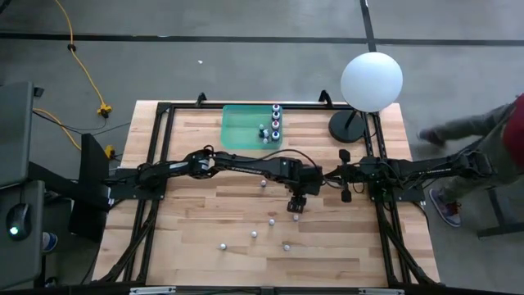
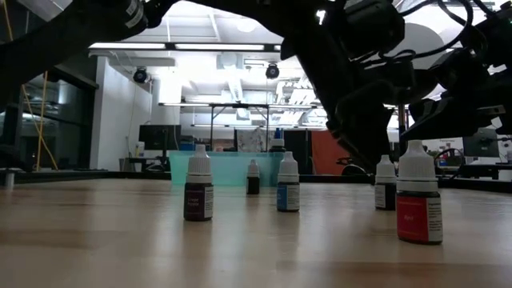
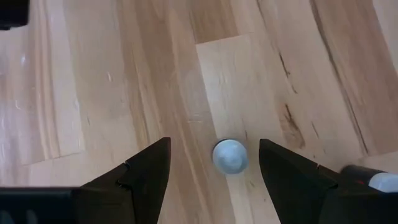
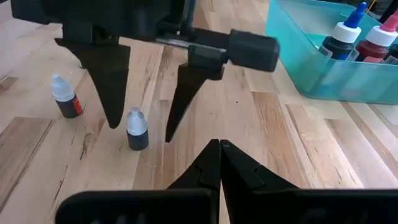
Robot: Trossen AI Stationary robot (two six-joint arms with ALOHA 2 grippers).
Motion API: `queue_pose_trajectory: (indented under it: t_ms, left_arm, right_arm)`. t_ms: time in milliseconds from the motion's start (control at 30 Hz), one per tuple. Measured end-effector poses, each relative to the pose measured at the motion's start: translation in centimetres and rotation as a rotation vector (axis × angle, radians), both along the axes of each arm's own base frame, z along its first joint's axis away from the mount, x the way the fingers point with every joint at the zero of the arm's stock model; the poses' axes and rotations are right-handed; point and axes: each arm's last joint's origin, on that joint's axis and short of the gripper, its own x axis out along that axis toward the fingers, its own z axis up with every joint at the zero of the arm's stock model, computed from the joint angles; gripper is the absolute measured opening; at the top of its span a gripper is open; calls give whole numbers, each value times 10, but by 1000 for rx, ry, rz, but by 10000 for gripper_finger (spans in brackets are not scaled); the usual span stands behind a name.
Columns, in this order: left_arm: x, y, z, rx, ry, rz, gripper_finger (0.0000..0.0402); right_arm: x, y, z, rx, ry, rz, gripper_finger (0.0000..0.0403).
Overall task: Pick & Place food coloring
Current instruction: Put the small green food coloring bottle into the blue transparent bin
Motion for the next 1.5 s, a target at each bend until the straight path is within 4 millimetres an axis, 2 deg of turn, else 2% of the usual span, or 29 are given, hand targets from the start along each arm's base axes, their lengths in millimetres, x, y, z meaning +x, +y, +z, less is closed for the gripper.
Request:
queue_pose_trajectory:
  t_ms: [300, 567, 733, 1500]
  left_arm:
    - [-2, 0, -1, 19, 24, 10, 230]
    - [-7, 0, 9, -20, 39, -5, 159]
    - [-7, 0, 17, -33, 10, -11, 136]
    - [-5, -1, 11, -44, 1, 5, 133]
  right_arm:
    - [0, 0, 0, 0, 0, 1, 0]
    - [0, 0, 0, 0, 1, 0, 0]
    - [0, 0, 0, 0, 0, 0, 0]
    - [0, 0, 0, 0, 1, 0, 0]
